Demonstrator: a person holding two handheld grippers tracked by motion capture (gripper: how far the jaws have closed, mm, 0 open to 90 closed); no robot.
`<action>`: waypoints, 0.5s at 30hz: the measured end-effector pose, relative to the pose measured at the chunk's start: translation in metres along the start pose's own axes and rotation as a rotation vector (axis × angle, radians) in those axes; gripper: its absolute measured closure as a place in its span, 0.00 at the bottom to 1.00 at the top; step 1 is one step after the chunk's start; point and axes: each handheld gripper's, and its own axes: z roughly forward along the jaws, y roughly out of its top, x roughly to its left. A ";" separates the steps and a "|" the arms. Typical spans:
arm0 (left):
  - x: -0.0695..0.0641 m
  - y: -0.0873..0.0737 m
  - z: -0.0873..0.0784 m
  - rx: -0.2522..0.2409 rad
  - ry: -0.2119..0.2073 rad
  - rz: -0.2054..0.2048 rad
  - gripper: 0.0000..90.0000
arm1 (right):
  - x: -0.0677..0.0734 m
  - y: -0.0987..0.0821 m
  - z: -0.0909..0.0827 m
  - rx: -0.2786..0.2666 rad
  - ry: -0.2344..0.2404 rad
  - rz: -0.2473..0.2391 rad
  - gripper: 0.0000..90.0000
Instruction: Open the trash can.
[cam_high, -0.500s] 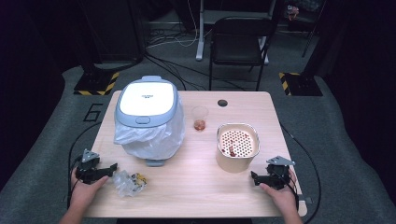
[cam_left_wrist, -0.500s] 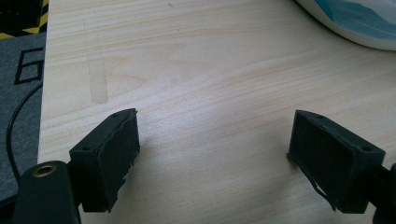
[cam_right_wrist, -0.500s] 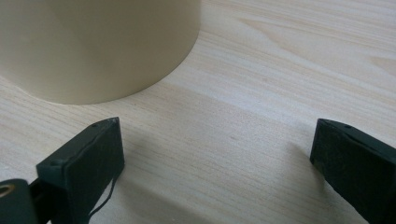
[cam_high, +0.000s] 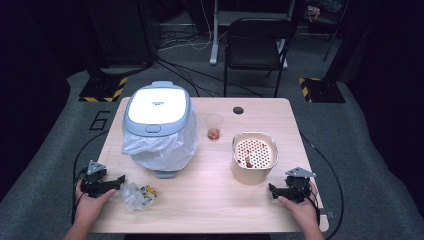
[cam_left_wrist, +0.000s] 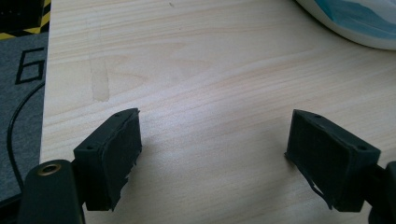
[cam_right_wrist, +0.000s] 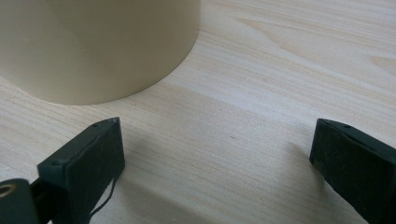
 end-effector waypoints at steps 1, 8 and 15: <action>0.000 0.000 0.000 -0.001 -0.001 -0.003 0.20 | 0.000 0.000 0.000 -0.001 0.001 0.000 0.03; 0.002 0.005 -0.012 -0.012 -0.055 -0.031 0.35 | 0.001 -0.001 -0.001 -0.007 -0.009 0.012 0.06; -0.016 0.023 -0.050 -0.026 -0.138 0.026 0.37 | 0.000 -0.002 -0.004 -0.024 -0.020 0.018 0.14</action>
